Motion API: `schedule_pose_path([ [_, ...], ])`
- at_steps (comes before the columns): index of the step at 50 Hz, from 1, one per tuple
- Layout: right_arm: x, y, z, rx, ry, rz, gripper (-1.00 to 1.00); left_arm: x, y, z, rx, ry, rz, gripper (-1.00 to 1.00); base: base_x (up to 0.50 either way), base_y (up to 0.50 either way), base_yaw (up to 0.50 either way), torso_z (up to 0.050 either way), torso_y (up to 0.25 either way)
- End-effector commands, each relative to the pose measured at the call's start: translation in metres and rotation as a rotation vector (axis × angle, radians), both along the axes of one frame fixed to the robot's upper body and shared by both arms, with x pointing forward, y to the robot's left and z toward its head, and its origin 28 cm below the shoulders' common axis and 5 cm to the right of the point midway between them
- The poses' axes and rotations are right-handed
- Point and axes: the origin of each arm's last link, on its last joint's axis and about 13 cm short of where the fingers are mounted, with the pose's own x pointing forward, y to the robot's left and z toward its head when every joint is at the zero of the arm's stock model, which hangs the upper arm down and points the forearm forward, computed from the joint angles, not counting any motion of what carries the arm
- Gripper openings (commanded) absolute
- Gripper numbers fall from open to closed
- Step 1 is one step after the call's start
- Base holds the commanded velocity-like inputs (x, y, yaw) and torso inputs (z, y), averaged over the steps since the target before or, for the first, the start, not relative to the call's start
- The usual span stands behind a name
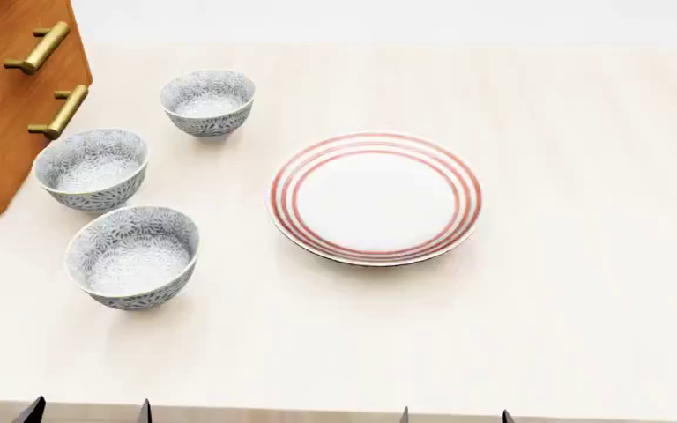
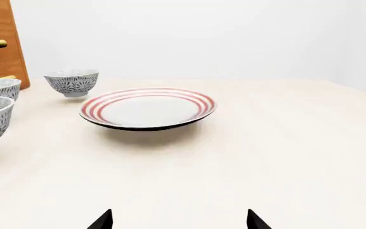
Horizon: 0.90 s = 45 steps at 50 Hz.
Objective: Open the top drawer of the cabinet.
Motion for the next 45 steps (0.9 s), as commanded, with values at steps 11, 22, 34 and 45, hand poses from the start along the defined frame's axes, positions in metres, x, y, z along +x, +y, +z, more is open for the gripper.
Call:
schedule_pose_path([
  [11,-0.002,-0.001,0.001,0.013,-0.020,-0.010,1.00,-0.001,0.000,0.000,0.001,-0.013,0.006,1.00,0.00,0.00,0.00,0.000,0.000],
  [22,-0.003,-0.001,0.002,0.008,-0.045,-0.009,1.00,0.001,0.000,-0.001,0.017,0.007,0.020,1.00,0.00,0.00,0.00,0.000,0.000],
  [34,-0.003,-0.009,0.035,0.021,-0.162,-0.071,1.00,0.008,0.013,0.046,-0.021,-0.149,0.060,1.00,0.16,0.00,0.00,0.000,0.000],
  [45,-0.010,-0.021,0.097,0.030,-0.325,-0.056,1.00,0.001,0.020,0.092,0.001,-0.273,0.097,1.00,0.50,0.00,0.00,0.000,0.000],
])
